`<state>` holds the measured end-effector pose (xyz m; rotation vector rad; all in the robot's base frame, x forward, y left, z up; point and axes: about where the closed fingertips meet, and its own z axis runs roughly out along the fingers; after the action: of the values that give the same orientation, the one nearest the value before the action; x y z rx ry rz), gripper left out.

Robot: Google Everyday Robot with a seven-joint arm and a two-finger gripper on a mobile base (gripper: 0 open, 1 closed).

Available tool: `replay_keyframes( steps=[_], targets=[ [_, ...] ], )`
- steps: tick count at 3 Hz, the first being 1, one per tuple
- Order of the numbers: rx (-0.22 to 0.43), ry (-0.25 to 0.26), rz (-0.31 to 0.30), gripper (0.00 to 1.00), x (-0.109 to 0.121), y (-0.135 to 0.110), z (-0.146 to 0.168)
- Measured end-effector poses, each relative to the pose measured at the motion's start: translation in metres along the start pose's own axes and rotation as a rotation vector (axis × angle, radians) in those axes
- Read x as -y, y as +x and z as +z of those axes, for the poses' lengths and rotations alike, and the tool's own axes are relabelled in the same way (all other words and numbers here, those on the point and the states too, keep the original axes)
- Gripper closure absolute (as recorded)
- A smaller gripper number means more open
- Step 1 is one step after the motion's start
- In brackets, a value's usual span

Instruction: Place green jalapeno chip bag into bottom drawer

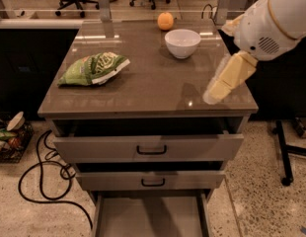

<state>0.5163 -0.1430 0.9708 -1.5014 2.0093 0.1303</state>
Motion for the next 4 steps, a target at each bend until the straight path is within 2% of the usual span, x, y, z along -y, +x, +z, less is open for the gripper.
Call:
replay_keyframes(
  steps=[1,2,3,4],
  targets=[
    [0.191,0.029,0.027,0.0,0.017,-0.053,0.034],
    [0.325,0.105,0.024,0.0,0.034,-0.102,0.05],
    [0.365,0.179,0.03,0.0,0.052,-0.112,0.042],
    [0.365,0.179,0.03,0.0,0.051,-0.113,0.042]
  ],
)
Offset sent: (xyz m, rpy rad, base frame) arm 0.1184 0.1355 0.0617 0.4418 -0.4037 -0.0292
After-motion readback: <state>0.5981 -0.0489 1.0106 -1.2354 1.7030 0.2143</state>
